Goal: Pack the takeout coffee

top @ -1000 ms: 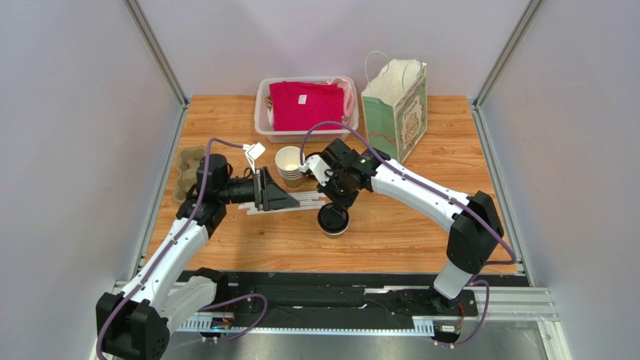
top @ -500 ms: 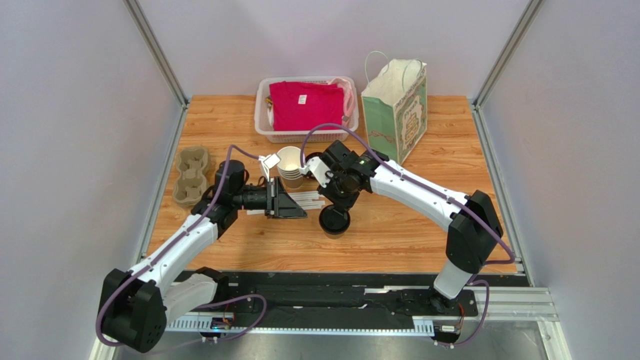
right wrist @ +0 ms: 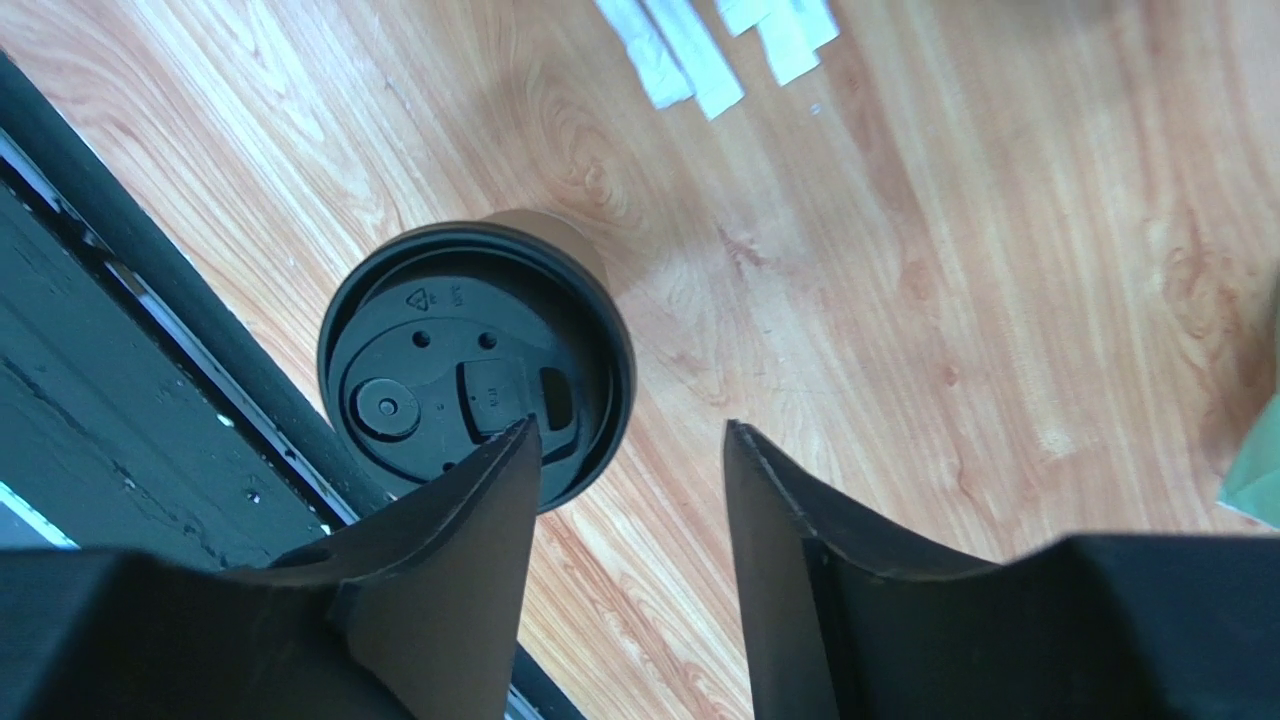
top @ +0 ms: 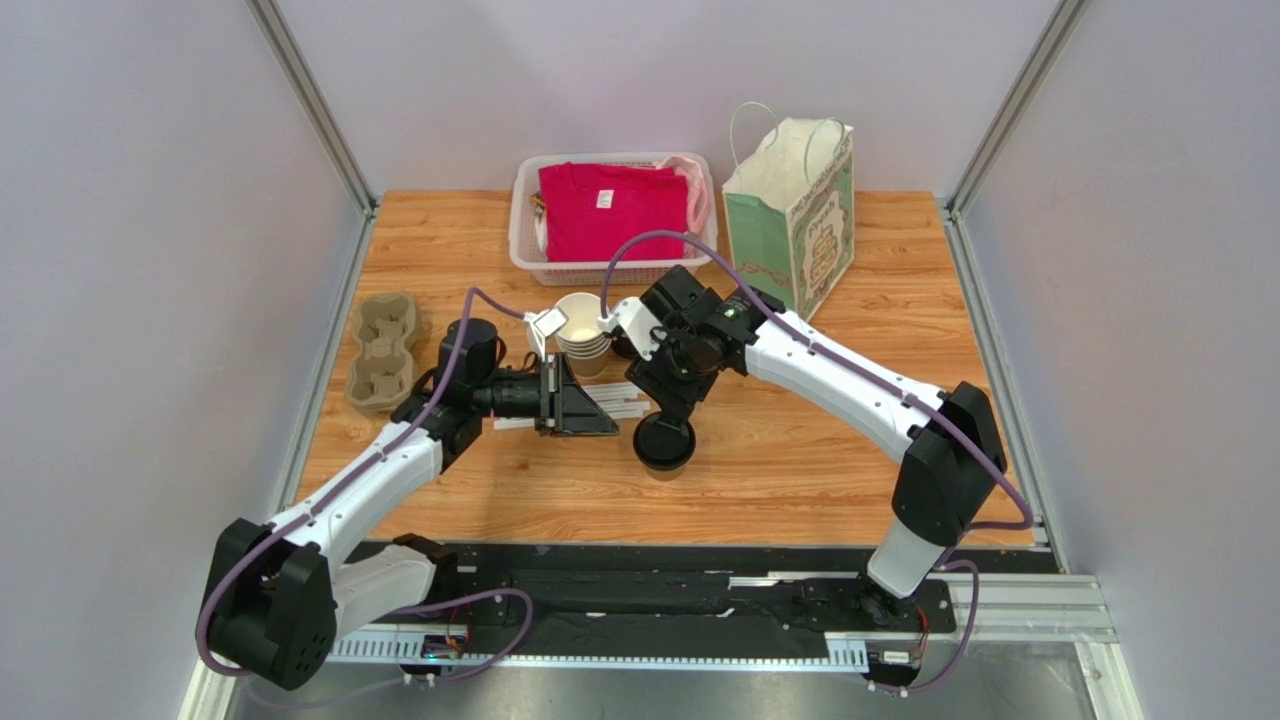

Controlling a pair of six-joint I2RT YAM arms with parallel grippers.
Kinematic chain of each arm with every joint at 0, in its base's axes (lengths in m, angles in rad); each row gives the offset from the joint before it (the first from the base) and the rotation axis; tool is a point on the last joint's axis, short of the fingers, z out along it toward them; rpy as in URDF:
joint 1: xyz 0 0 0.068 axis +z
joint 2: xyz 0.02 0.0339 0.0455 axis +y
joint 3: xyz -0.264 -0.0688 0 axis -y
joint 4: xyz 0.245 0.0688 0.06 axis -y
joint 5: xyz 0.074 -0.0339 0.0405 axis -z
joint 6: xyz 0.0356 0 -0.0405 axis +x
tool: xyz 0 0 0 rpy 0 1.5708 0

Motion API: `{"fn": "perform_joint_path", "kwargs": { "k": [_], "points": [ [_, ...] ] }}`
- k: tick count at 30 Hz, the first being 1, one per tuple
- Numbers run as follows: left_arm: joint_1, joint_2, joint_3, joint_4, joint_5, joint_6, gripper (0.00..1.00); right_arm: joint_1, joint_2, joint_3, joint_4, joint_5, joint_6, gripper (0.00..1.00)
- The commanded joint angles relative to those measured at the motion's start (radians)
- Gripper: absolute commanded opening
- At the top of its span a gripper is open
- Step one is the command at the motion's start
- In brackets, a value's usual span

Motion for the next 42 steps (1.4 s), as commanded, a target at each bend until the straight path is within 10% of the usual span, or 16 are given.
{"fn": "perform_joint_path", "kwargs": {
  "k": [1,21,42],
  "points": [
    [-0.003,-0.021,0.023,0.038,0.002,0.015,0.29,-0.029,-0.049,0.089,-0.015,-0.024,-0.003,0.54],
    [-0.164,0.114,0.090,0.109,-0.095,0.024,0.07,-0.224,-0.155,-0.149,0.163,-0.644,0.361,0.21],
    [-0.227,0.335,0.161,-0.020,-0.205,0.149,0.00,-0.239,0.009,-0.324,0.240,-0.780,0.337,0.13]
  ]
}}
